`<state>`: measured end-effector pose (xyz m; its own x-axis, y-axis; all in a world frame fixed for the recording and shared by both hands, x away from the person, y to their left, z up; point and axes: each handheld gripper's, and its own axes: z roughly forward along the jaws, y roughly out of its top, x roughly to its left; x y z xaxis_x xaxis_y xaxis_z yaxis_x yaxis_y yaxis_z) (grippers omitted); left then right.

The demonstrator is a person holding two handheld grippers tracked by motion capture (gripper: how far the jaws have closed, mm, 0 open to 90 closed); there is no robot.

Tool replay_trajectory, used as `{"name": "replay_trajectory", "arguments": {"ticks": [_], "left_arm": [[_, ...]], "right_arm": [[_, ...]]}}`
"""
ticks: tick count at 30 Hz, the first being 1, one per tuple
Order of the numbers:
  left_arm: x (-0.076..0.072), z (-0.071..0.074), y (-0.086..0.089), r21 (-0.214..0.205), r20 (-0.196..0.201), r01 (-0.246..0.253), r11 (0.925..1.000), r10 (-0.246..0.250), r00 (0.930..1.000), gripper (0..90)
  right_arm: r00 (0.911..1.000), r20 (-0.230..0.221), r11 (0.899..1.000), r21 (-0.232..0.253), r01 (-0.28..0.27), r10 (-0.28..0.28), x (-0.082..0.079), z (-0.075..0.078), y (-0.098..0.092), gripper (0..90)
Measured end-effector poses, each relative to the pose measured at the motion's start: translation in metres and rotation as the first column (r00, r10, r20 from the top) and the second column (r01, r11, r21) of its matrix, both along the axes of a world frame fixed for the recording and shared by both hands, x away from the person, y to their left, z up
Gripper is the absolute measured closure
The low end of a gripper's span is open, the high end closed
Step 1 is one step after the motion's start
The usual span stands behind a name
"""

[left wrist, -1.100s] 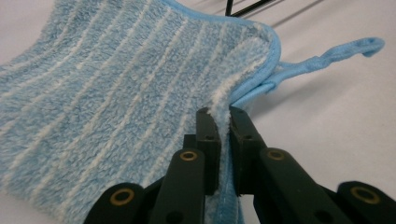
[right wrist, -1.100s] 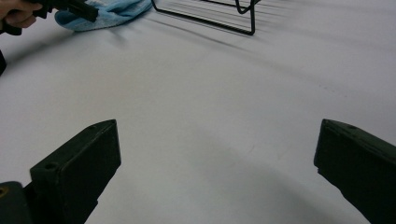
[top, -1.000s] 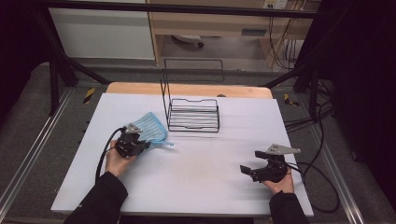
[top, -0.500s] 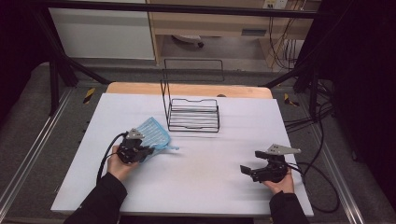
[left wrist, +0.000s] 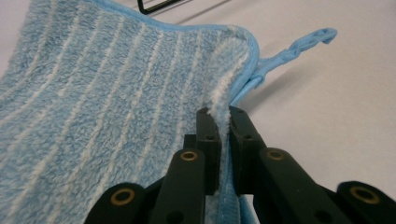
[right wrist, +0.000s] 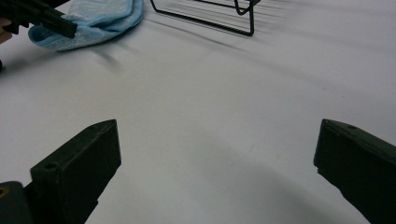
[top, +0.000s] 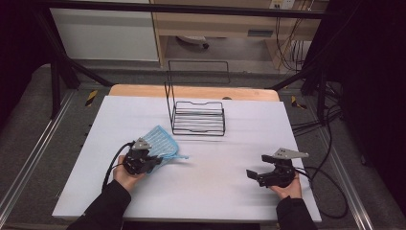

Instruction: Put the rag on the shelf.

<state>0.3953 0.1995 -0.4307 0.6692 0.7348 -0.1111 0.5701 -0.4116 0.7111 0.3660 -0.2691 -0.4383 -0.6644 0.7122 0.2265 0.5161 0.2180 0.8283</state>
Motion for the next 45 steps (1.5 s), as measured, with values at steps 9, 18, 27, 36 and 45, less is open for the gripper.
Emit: {"name": "replay_trajectory", "arguments": {"ticks": [9, 18, 27, 36, 45], "left_arm": [[-0.014, 0.002, -0.011, -0.012, 0.005, 0.042, 0.999, -0.042, 0.9991, 84.3], [-0.031, 0.004, -0.024, -0.025, 0.005, 0.085, 0.9961, -0.085, 0.9964, 84.2], [-0.043, -0.002, -0.033, -0.014, -0.01, 0.125, 0.9921, -0.125, 0.9921, 82.8], [-0.046, 0.002, -0.029, -0.026, 0.009, 0.133, 0.9908, -0.133, 0.9911, 59.1], [-0.041, 0.018, -0.003, -0.049, 0.064, 0.079, 0.9957, -0.075, 0.9951, 33.1]], "right_arm": [[1.0, -0.003, 1.0, -0.001, -0.001, 0.001, 0.0, 0.0, 0.0, 1.4], [1.0, 0.0, 1.0, 0.0, 0.001, -0.001, 0.0, 0.001, 0.0, 1.4], [1.0, 0.0, 1.0, -0.003, -0.001, 0.001, 0.0, 0.001, 0.001, 1.7], [1.0, 0.001, 1.0, -0.014, 0.0, 0.0, 0.0, 0.003, 0.005, 2.4], [0.9999, -0.012, 1.0, -0.029, -0.006, 0.005, 0.002, 0.008, 0.016, 3.4]]}}
